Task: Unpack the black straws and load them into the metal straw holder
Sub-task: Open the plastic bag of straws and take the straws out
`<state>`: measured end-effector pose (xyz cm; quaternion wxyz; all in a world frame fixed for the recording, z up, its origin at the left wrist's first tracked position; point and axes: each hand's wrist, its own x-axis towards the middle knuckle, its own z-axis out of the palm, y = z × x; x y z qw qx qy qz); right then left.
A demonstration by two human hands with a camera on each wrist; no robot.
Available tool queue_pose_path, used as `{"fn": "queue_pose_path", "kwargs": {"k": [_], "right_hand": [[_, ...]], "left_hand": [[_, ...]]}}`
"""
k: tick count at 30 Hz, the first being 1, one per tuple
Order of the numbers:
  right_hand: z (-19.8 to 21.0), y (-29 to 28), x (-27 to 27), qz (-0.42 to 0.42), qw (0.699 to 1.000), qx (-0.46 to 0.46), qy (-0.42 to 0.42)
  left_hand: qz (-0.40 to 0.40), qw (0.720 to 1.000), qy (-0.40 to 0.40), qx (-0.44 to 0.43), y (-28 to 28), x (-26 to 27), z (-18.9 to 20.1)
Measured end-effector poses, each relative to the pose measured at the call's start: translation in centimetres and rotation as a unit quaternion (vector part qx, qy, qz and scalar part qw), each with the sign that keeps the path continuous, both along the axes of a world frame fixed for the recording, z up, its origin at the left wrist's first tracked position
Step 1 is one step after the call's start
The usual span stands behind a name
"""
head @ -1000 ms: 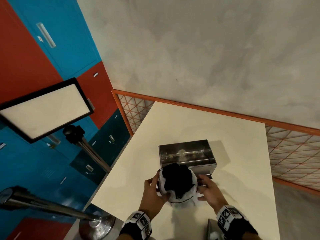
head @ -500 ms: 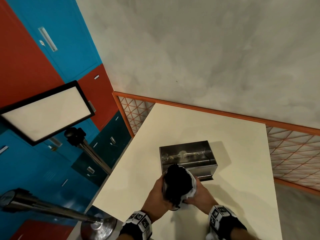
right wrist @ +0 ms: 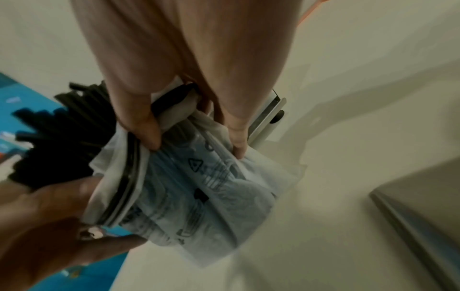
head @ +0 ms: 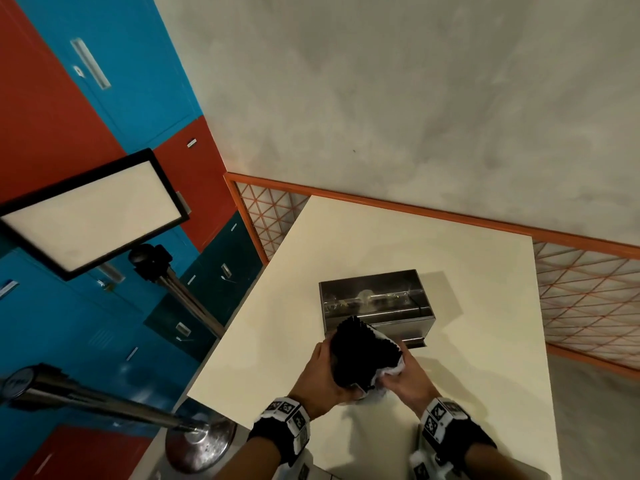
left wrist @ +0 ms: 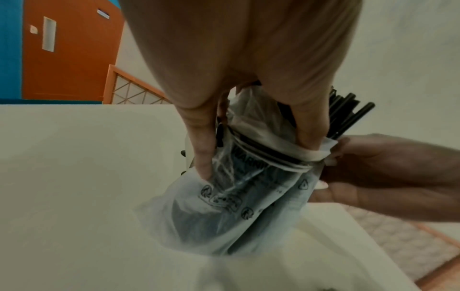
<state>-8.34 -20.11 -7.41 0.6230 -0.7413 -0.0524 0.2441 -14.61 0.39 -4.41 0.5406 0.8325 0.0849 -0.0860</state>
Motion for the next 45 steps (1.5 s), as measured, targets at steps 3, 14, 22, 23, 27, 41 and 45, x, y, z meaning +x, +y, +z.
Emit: {"fn": "queue_pose_path", "kwargs": {"k": [3,14,22,23,27,41,45], "right_hand": [[-1.1,-0.4,0.0,0.010,0.997,-0.071,0.000],[-0.5,-0.6,1.1,0.080,0.991,-0.104,-0.024],[-1.3,-0.4,1.8,0.075,0.978,-0.188,-0.046],[-1.3,-0.3,1.8,0.084,0.974,-0.206,-0.047],[-3.4,-0.8,2.3,0.108,0.971,-0.210,-0.019],[4.7,3.2,-0.5,0.165,0.973,-0.109,-0.118],[7.6,4.6,-0.6,0.132,0.976,-0.073,-0.160]], "left_hand": [[0.027,0.998,0.032,0.041,-0.3,-0.3,-1.0],[-0.014,0.984,0.031,0.172,0.1,0.4,0.4],[0.023,0.964,-0.046,0.260,-0.9,0.0,2.7],[0.026,0.976,-0.045,0.212,-0.9,-0.2,2.6],[0.015,0.998,-0.023,0.065,-0.9,-0.3,2.4],[0.042,0.997,0.052,-0.032,3.1,-1.4,0.5],[0.107,0.991,0.027,-0.073,3.9,-0.9,2.2]]}}
